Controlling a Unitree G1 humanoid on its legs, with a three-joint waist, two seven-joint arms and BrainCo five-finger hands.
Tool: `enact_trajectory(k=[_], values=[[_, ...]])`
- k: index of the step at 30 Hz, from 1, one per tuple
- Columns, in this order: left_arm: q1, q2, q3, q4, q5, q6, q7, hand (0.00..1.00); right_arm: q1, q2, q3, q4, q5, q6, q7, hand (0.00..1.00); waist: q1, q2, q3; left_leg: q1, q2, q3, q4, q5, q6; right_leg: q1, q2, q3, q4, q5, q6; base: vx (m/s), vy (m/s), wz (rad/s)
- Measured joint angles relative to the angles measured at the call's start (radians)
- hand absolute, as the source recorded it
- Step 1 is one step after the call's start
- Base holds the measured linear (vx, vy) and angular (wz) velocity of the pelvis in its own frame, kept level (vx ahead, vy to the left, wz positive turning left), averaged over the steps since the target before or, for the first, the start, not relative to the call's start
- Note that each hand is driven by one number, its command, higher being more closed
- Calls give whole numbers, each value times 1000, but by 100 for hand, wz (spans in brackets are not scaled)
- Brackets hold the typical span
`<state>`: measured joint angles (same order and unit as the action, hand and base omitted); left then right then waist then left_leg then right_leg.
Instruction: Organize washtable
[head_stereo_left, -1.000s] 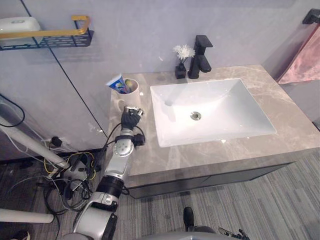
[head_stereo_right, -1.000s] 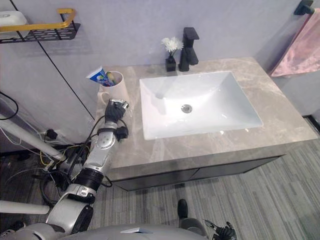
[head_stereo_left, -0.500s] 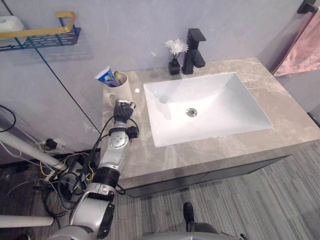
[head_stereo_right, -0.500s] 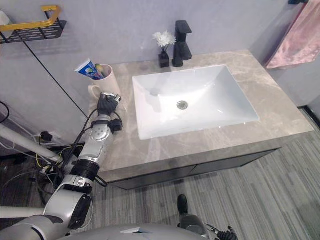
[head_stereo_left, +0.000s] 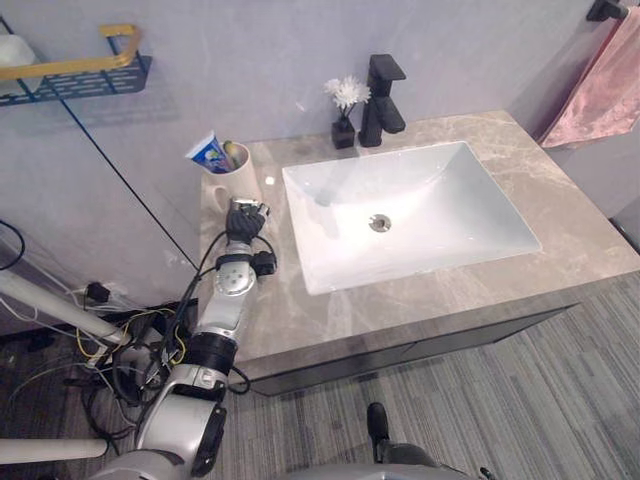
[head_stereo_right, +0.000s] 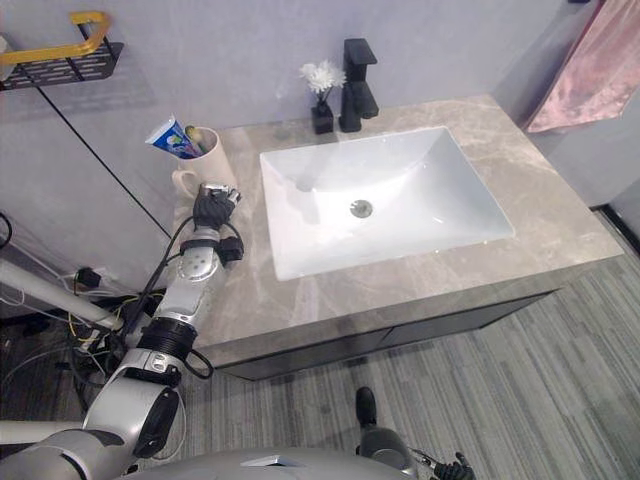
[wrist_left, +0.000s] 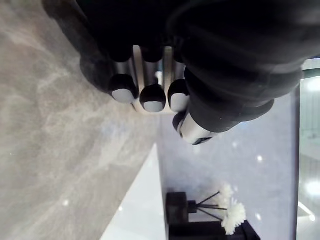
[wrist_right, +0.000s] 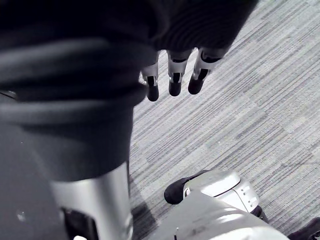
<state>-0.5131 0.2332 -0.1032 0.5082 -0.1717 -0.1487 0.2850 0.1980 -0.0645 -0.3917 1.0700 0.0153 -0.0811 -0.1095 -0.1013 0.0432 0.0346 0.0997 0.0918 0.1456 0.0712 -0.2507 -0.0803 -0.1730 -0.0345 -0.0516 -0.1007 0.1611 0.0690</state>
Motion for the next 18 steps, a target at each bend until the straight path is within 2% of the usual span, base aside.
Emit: enact_trajectory(k=[4, 12, 14, 17, 18], values=[[20, 1, -83, -80, 1, 1, -18, 100, 6, 2, 9, -1, 0, -1, 0, 0, 3, -12, 8, -6, -2, -23, 3, 0, 0, 5, -7, -17, 0, 0, 0, -6, 10, 17], [115, 11, -259, -428, 3, -5, -116, 100, 20, 0, 44, -11, 1, -2, 4, 0, 5, -16, 11, -5, 0, -54, 13, 0, 1, 27, -11, -46, 0, -3, -3, -6, -2, 11], [136, 10, -279, -574, -1, -16, -144, 100, 37, -1, 49, -12, 4, -5, 10, 0, 30, -16, 11, -11, -3, -56, 21, 5, 6, 29, -24, -47, 4, -1, -2, -36, 3, 8], [166, 11, -286, -732, -30, -50, -167, 100, 49, -7, 66, -14, 4, -5, 10, 0, 38, -20, 7, -20, -19, -79, 23, 27, 13, 33, -38, -63, 7, 1, 0, -54, -11, 23], [181, 12, -281, -799, -60, -61, -176, 100, 61, -15, 84, -16, 4, -5, 10, 0, 50, -21, 4, -22, -29, -91, 23, 39, 16, 37, -49, -72, 7, 3, 0, -65, -5, 27]])
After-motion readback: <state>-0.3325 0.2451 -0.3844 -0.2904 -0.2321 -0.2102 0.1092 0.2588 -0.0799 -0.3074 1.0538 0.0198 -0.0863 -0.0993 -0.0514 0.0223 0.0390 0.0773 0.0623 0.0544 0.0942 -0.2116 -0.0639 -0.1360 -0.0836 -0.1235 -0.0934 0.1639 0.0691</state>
